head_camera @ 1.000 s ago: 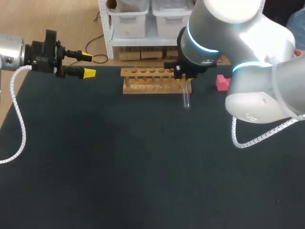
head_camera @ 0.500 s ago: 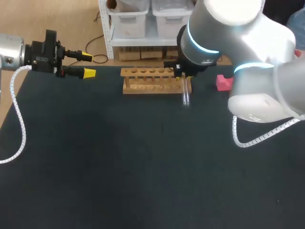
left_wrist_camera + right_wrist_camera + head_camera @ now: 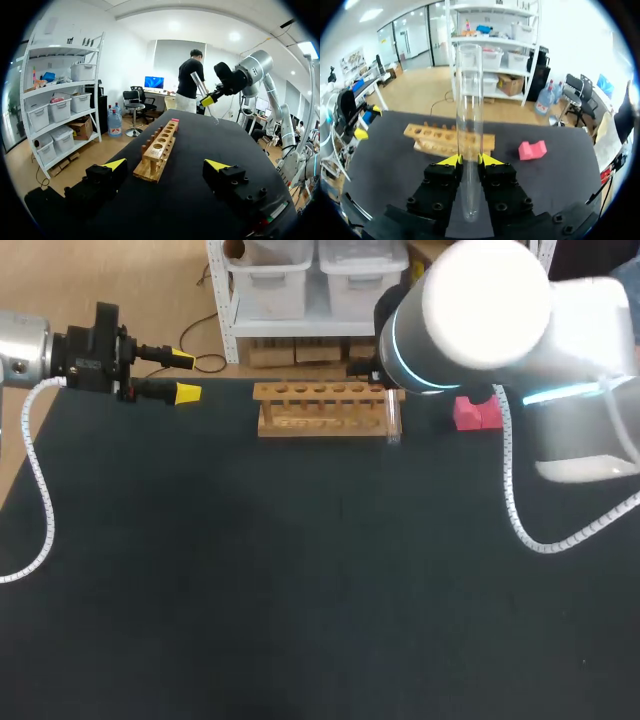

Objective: Grasp the test tube, adjust it, and insert it.

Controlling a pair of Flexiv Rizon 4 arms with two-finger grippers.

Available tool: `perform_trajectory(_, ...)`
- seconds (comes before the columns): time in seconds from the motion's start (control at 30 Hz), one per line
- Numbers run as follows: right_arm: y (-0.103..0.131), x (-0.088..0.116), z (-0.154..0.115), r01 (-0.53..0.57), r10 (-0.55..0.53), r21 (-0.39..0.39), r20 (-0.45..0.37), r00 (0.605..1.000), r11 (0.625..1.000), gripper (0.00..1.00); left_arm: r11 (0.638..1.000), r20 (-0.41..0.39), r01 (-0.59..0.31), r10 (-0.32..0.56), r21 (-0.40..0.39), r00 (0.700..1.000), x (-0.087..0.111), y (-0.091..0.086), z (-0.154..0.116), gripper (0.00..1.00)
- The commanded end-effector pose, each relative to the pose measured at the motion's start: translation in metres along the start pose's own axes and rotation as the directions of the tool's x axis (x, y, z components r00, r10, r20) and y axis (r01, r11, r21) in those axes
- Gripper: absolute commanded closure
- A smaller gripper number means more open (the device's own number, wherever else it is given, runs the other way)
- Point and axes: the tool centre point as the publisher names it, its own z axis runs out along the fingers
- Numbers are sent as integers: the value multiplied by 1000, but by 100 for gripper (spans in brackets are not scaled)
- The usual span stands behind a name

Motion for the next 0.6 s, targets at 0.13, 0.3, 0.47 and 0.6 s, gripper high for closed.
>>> perform_trajectory(0.13, 1, -24, 9, -38, 21, 41, 354, 935, 998, 100, 1000, 3, -3, 3, -1, 1000, 1, 0, 0, 0)
perform_trajectory(0.3, 2, -46, 19, -103, 60, 61, 493, 868, 993, 100, 1000, 3, -3, 3, -1, 1000, 1, 0, 0, 0)
perform_trajectory(0.47, 3, -66, 25, -159, 94, 59, 591, 802, 986, 100, 1000, 3, -3, 3, -1, 1000, 1, 0, 0, 0)
perform_trajectory(0.6, 3, -75, 28, -189, 114, 49, 639, 760, 981, 100, 1000, 3, -3, 3, -1, 1000, 1, 0, 0, 0)
